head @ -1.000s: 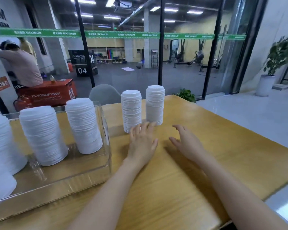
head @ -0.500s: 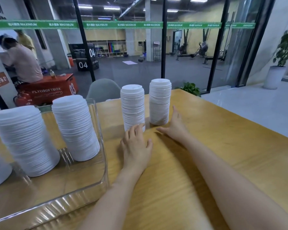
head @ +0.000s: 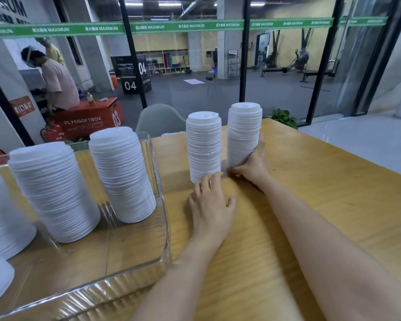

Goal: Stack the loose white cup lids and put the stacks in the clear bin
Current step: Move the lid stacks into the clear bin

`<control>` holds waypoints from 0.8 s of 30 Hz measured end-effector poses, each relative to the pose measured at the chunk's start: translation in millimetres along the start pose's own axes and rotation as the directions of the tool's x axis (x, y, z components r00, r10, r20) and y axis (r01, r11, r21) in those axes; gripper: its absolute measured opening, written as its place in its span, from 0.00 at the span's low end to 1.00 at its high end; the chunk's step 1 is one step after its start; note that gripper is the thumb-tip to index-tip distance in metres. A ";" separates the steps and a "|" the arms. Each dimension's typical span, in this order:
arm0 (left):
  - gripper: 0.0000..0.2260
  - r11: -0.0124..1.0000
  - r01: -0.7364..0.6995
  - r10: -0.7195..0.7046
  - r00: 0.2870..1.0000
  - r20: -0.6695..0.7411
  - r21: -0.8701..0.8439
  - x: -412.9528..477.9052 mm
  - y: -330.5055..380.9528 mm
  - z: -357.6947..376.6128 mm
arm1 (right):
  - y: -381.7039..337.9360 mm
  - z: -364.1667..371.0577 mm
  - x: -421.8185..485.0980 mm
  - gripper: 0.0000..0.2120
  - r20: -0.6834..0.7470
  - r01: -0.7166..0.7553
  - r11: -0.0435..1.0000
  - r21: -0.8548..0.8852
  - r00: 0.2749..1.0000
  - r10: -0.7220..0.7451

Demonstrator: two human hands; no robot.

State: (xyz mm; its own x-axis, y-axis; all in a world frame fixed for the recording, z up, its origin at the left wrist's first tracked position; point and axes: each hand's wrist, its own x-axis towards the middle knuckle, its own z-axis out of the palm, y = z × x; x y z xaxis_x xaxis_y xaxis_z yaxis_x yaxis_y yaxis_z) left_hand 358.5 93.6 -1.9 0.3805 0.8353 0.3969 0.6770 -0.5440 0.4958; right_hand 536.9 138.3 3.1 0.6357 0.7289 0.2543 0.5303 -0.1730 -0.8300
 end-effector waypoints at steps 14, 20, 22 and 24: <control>0.24 1.000 -0.029 0.029 1.000 0.005 0.009 -0.3 -0.9 0.4 | 5.6 -7.6 -14.7 0.68 -0.023 0.086 0.996 0.008 0.996 -0.086; 0.23 0.996 -0.087 0.087 0.995 -0.047 0.013 0.0 1.1 -2.3 | 7.9 -28.4 -56.5 0.67 0.004 0.104 0.994 -0.033 0.995 -0.104; 0.22 0.991 -0.134 0.131 0.986 -0.105 -0.027 -5.4 7.7 -5.3 | 8.5 -38.8 -76.2 0.67 -0.011 0.107 0.994 -0.031 0.994 -0.107; 0.21 0.982 -0.158 0.135 0.972 -0.194 -0.105 -13.9 20.9 -10.8 | 9.0 -50.7 -96.9 0.67 -0.004 0.108 0.994 -0.015 0.994 -0.108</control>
State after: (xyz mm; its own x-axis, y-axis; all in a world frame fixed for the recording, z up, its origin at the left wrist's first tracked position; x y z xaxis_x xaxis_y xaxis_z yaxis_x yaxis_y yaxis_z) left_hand 360.5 69.8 11.3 0.3394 0.7224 0.6024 0.5383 -0.6744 0.5054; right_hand 508.5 32.6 -3.8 0.5769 0.7406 0.3447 0.6040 -0.1027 -0.7903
